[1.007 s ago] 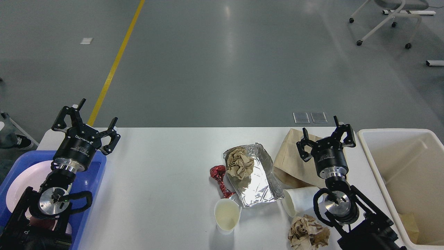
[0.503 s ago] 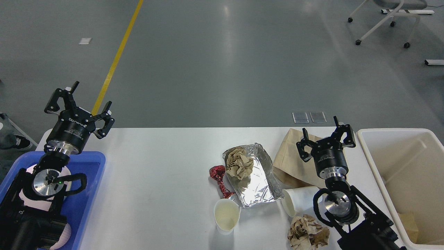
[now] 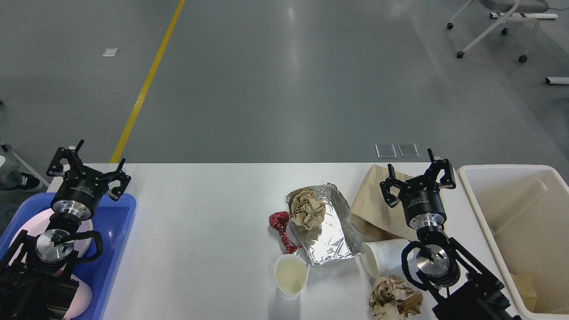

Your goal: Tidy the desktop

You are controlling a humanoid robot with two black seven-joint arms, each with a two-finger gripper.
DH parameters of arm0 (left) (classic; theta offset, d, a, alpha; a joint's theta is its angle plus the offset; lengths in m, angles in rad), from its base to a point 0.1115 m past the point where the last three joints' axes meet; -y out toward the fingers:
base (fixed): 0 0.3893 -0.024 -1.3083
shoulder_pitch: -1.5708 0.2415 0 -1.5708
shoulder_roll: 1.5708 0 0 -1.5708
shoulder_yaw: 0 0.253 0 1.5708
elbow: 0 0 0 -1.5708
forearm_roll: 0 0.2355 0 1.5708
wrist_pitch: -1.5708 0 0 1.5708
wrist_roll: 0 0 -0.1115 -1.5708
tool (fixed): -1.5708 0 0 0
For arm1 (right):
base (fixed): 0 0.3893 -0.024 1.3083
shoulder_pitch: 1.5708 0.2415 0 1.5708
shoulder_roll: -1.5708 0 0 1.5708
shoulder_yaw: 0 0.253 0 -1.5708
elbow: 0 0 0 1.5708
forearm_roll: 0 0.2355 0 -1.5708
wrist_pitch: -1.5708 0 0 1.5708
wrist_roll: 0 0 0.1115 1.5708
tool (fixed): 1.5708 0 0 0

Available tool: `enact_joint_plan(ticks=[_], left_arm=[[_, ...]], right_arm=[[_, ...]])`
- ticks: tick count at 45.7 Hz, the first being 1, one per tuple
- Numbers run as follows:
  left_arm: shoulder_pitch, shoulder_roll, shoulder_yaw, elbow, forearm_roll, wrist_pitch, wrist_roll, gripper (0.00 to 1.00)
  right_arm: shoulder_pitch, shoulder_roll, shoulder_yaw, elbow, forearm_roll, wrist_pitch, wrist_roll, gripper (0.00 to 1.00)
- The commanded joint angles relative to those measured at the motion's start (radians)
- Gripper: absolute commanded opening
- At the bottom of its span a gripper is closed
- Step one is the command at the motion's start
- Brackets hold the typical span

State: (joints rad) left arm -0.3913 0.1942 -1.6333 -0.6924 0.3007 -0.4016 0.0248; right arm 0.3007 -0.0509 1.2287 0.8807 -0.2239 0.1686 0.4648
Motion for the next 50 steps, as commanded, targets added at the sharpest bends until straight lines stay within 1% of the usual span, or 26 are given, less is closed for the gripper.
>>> enact_joint_plan(ticks=[1, 2, 4, 5, 7, 8, 11, 17, 18, 21, 25, 34, 36, 44, 50], left_arm=[[0.009, -0.012, 0.032, 0.004, -0.012, -0.054, -0.005, 0.96], [0.015, -0.013, 0.035, 0.002, -0.012, -0.074, -0.009, 0.96], [0.032, -0.018, 0.035, 0.004, -0.012, -0.123, -0.035, 0.96], [0.051, -0.022, 0.036, 0.002, -0.011, -0.167, -0.066, 0.96], [0.071, -0.026, 0.038, 0.002, -0.009, -0.223, -0.100, 0.96], [0.074, -0.026, 0.039, 0.002, -0.009, -0.238, -0.120, 0.96], [0.075, -0.030, 0.044, 0.005, -0.011, -0.270, -0.144, 0.96], [0.086, -0.042, 0.044, 0.002, -0.023, -0.318, -0.144, 0.96], [0.086, -0.047, 0.044, 0.002, -0.029, -0.321, -0.137, 0.96], [0.083, -0.050, 0.039, 0.007, -0.061, -0.312, -0.132, 0.96], [0.083, -0.052, 0.044, 0.010, -0.126, -0.301, -0.144, 0.96], [0.081, -0.053, 0.049, 0.014, -0.163, -0.298, -0.143, 0.96], [0.075, -0.052, 0.055, 0.040, -0.187, -0.296, -0.146, 0.96], [0.074, -0.049, 0.078, 0.048, -0.187, -0.296, -0.144, 0.96], [0.074, -0.049, 0.079, 0.048, -0.189, -0.298, -0.134, 0.96]], right_arm=[[0.000, 0.000, 0.000, 0.000, 0.000, -0.001, 0.000, 1.00], [0.000, 0.000, 0.000, 0.000, 0.000, -0.001, 0.000, 1.00], [0.000, 0.000, 0.000, 0.000, 0.000, 0.000, 0.000, 1.00], [0.000, 0.000, 0.000, 0.000, 0.000, 0.000, 0.000, 1.00], [0.000, 0.000, 0.000, 0.000, 0.000, 0.000, 0.000, 1.00], [0.000, 0.000, 0.000, 0.000, 0.000, -0.001, 0.000, 1.00], [0.000, 0.000, 0.000, 0.000, 0.000, 0.000, 0.000, 1.00], [0.000, 0.000, 0.000, -0.002, 0.000, -0.001, 0.000, 1.00], [0.000, 0.000, 0.000, 0.000, 0.000, 0.000, 0.000, 1.00], [0.000, 0.000, 0.000, 0.000, 0.000, 0.000, 0.000, 1.00], [0.000, 0.000, 0.000, -0.002, 0.000, -0.001, 0.000, 1.00], [0.000, 0.000, 0.000, -0.002, 0.000, -0.001, 0.000, 1.00], [0.002, 0.000, 0.000, -0.002, 0.000, 0.000, 0.000, 1.00], [0.001, 0.000, 0.000, 0.000, 0.000, 0.000, 0.000, 1.00], [0.002, 0.000, 0.000, -0.002, 0.000, 0.000, 0.000, 1.00]])
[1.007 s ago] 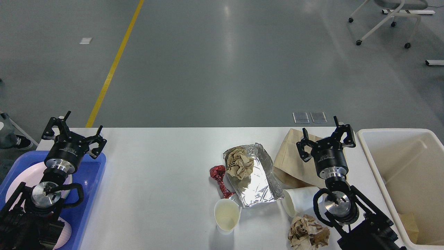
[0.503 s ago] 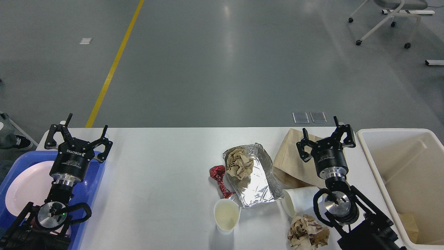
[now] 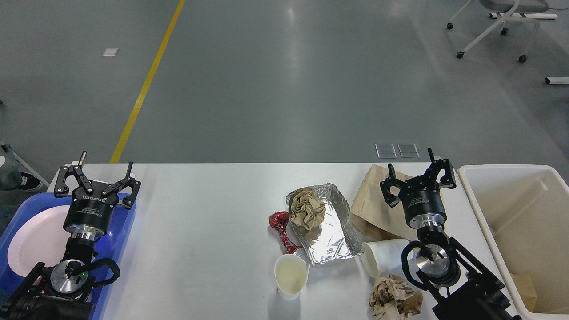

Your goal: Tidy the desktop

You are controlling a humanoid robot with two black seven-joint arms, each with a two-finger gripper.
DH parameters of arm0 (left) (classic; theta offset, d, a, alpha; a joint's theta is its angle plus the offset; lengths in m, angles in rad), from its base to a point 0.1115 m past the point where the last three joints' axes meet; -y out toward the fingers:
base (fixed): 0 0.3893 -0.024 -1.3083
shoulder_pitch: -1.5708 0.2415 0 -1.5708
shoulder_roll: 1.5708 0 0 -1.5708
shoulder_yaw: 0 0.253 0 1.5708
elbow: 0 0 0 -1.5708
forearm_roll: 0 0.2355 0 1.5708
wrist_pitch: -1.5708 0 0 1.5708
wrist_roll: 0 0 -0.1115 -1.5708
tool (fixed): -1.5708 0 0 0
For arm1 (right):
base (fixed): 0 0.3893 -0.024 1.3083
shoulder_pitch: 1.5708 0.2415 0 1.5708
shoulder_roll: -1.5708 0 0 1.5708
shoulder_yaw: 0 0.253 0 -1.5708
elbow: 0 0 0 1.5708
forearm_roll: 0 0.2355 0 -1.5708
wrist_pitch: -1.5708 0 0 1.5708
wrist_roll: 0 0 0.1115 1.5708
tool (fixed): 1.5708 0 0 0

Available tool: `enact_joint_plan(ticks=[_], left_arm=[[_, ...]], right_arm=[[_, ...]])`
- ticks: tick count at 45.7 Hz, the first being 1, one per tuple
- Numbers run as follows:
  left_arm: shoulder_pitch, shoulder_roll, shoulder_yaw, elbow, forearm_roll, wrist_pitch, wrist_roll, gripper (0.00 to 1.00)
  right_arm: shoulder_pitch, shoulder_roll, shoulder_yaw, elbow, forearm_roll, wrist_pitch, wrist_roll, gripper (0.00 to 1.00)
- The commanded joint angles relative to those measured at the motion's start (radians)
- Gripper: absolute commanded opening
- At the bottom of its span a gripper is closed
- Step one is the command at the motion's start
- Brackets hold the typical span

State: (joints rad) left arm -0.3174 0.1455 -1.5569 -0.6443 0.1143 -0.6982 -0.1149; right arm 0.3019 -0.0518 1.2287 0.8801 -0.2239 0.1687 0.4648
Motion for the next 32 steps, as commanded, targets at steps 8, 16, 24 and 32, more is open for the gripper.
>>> enact_joint_plan(ticks=[8, 16, 24, 32], left_arm=[[0.003, -0.001, 0.003, 0.000, -0.007, -0.011, 0.008, 0.96], [0.004, -0.001, 0.003, 0.000, -0.007, -0.011, 0.008, 0.96], [0.004, -0.001, 0.003, 0.000, -0.007, -0.011, 0.008, 0.96], [0.004, -0.001, 0.003, 0.000, -0.007, -0.011, 0.008, 0.96]], right_arm=[[0.000, 0.001, 0.000, 0.000, 0.000, 0.000, 0.000, 1.00], [0.000, 0.001, 0.000, 0.000, 0.000, 0.000, 0.000, 1.00], [0.000, 0.001, 0.000, 0.000, 0.000, -0.001, 0.000, 1.00], [0.000, 0.001, 0.000, -0.001, -0.003, 0.000, 0.000, 1.00]])
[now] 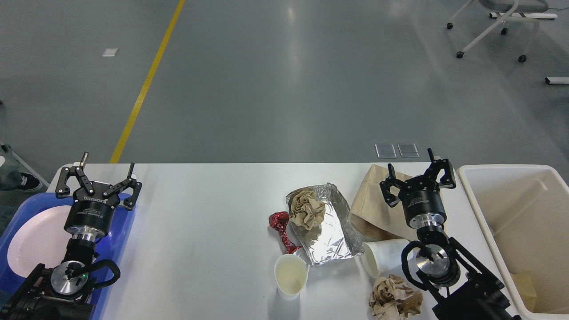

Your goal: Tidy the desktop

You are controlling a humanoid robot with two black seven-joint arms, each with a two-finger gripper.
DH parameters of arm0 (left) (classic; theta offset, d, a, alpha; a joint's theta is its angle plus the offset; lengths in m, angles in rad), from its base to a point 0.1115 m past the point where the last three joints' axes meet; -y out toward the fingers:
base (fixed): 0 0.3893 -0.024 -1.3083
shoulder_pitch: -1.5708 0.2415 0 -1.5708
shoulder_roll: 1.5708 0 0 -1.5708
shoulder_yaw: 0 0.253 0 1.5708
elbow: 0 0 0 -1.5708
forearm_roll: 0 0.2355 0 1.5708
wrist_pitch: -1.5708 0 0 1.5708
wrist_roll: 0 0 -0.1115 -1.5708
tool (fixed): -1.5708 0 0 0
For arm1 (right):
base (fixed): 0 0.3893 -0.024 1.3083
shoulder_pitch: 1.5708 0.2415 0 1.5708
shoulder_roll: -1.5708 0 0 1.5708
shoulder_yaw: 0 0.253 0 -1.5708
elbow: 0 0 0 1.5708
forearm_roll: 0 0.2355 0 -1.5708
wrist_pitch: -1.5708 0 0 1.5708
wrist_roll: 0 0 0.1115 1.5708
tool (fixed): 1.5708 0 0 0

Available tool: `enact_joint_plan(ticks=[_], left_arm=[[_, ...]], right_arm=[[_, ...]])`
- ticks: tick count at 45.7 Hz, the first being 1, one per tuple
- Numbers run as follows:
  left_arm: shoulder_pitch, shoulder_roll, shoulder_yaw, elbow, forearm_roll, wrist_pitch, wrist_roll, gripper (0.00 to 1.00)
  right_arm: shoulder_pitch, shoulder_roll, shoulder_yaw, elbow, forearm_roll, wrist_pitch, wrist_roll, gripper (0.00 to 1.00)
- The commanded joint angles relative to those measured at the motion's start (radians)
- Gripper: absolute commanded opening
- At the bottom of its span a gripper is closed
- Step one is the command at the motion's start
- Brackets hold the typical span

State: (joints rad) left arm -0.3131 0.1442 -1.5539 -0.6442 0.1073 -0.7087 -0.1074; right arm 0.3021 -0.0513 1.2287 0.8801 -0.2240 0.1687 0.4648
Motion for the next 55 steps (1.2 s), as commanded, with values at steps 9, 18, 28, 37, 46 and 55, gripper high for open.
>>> enact_joint_plan(ticks=[9, 18, 28, 37, 46, 55], left_arm=[[0.000, 0.000, 0.000, 0.000, 0.000, 0.000, 0.000, 0.96], [0.000, 0.000, 0.000, 0.000, 0.000, 0.000, 0.000, 0.96], [-0.001, 0.000, 0.000, 0.000, 0.000, 0.000, 0.000, 0.96], [-0.001, 0.000, 0.000, 0.000, 0.000, -0.001, 0.000, 0.96], [-0.001, 0.000, 0.000, 0.000, 0.000, 0.000, 0.000, 0.96], [0.000, 0.000, 0.000, 0.000, 0.000, 0.000, 0.000, 0.96]], right_arm=[[-0.009, 0.004, 0.002, 0.005, 0.002, 0.000, -0.002, 1.00], [0.005, -0.001, 0.009, 0.016, 0.003, 0.002, -0.005, 1.00], [0.006, -0.002, 0.014, 0.026, 0.003, 0.002, -0.002, 1.00], [0.005, -0.007, 0.012, 0.026, 0.003, 0.002, -0.002, 1.00], [-0.001, -0.053, -0.006, 0.026, 0.002, 0.009, -0.021, 1.00], [-0.005, -0.053, 0.000, 0.026, 0.005, 0.005, -0.113, 1.00]])
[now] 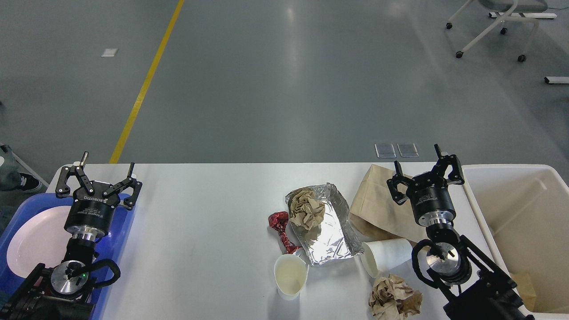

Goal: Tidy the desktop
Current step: 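Raise the right gripper and swing it over the brown paper bag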

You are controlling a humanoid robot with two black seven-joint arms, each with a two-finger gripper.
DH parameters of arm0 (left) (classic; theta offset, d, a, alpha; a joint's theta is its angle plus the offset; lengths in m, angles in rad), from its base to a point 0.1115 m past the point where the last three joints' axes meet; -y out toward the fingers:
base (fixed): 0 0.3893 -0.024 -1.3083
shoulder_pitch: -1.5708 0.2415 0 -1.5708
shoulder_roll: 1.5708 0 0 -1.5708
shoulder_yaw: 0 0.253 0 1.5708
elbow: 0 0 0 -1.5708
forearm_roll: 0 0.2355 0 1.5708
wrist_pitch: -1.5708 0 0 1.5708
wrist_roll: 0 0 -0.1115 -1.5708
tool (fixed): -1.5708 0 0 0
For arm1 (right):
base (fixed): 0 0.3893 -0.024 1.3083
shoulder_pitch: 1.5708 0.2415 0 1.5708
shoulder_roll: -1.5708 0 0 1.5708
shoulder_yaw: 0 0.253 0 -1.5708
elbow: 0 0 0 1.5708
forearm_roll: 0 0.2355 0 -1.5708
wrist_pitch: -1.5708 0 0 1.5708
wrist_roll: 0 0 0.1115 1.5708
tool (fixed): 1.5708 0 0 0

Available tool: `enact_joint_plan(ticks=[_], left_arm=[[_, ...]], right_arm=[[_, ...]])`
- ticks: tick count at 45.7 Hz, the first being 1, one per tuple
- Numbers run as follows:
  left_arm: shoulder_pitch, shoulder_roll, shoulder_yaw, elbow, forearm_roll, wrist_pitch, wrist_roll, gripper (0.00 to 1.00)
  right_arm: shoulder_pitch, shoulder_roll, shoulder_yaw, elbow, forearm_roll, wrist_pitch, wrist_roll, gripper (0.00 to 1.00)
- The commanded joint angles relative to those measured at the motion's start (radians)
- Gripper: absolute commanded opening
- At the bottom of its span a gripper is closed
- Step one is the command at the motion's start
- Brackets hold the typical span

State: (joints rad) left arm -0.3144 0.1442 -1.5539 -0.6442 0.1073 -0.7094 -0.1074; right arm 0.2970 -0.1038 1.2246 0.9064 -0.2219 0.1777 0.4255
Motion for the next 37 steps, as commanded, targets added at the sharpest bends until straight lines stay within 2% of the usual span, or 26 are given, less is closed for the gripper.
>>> enact_joint_plan(ticks=[1, 3, 7, 15, 22, 29, 37], left_arm=[[0.000, 0.000, 0.000, 0.000, 0.000, -0.001, 0.000, 0.96], [0.001, 0.000, 0.000, 0.000, 0.000, -0.001, 0.000, 0.96], [0.001, 0.000, 0.000, 0.000, 0.000, -0.001, 0.000, 0.96], [0.001, 0.000, 0.000, 0.000, 0.000, -0.001, 0.000, 0.96], [0.000, 0.000, 0.000, 0.000, 0.000, 0.001, 0.000, 0.96], [0.001, 0.000, 0.000, 0.000, 0.000, -0.001, 0.000, 0.96], [0.000, 0.000, 0.000, 0.000, 0.000, 0.001, 0.000, 0.96]], right_arm=[[0.004, -0.001, 0.006, 0.000, 0.003, -0.004, -0.092, 1.00], [0.008, -0.002, 0.013, 0.002, 0.003, -0.004, -0.114, 1.00], [0.027, -0.007, 0.015, 0.015, 0.001, -0.012, -0.126, 1.00], [0.112, -0.045, 0.000, 0.034, -0.043, -0.021, -0.131, 1.00], [0.182, -0.164, -0.088, 0.037, -0.177, -0.011, -0.140, 1.00], [0.306, -0.419, -0.448, 0.054, -0.180, 0.000, -0.139, 1.00], [0.661, -0.557, -1.043, 0.060, -0.175, -0.001, -0.126, 1.00]])
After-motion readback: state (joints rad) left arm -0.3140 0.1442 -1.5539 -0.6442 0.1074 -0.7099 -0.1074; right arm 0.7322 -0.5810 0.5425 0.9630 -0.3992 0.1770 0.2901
